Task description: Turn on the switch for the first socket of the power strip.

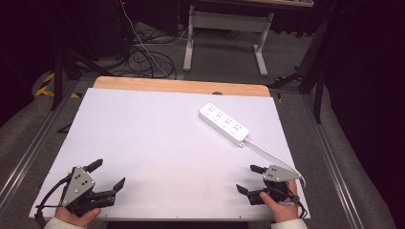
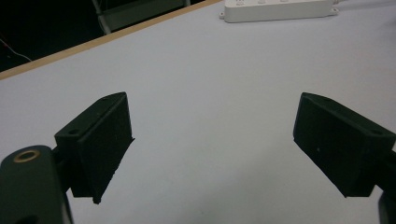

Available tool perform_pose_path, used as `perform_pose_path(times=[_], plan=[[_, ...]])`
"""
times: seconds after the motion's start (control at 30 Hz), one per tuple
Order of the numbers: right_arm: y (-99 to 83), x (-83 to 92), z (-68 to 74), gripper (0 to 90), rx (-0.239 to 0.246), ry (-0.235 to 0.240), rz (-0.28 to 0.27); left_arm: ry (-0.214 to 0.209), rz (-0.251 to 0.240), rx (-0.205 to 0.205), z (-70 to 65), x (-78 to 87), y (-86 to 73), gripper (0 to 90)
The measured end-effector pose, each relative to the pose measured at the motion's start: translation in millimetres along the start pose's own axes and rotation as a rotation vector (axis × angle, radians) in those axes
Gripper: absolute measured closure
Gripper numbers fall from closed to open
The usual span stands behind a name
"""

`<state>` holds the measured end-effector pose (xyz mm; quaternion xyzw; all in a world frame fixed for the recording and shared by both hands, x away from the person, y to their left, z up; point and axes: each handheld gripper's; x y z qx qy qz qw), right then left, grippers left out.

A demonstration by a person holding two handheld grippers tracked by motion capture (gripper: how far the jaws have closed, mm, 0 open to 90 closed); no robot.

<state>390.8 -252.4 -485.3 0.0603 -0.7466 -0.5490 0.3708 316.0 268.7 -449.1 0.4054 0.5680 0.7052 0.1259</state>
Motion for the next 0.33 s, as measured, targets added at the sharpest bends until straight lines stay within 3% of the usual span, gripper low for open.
perform_pose_path(times=[0.17, 0.33], plan=[[-0.3, 1.4, -1.4, 12.0, -0.005, -0.017, -0.01, 0.011, 0.0, 0.012, 1.5, -1.1, -1.2, 12.4], [-0.2, 1.9, -1.6, 12.0, 0.006, -0.036, -0.009, 0.022, 0.001, -0.009, 2.5, -1.9, -2.1, 11.8]])
Point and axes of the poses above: each handheld gripper's, and its own axes: x roughly backward along the jaws, y roughly out of its top, z roughly to its left, and after that the axes turned 15 degrees about -y, right-handed
